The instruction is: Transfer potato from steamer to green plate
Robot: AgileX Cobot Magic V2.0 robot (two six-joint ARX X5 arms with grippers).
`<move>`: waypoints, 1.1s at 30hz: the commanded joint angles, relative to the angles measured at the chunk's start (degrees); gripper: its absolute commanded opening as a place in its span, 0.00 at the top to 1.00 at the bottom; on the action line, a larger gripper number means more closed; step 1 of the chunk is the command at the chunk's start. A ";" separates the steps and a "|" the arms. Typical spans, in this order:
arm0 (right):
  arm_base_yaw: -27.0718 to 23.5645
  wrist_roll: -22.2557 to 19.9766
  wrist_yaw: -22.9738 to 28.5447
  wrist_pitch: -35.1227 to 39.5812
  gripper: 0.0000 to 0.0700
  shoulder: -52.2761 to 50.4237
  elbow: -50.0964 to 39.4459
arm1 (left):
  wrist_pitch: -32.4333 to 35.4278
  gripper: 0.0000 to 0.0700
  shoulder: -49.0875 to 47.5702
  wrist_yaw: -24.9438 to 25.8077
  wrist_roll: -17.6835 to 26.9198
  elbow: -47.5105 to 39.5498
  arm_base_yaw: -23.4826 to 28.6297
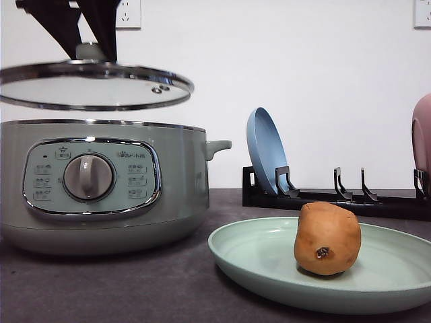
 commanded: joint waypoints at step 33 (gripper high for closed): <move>0.35 -1.04 1.29 -2.25 0.19 0.40 1.01 | 1.99 1.00 6.12 -2.78 0.31 2.01 -3.76</move>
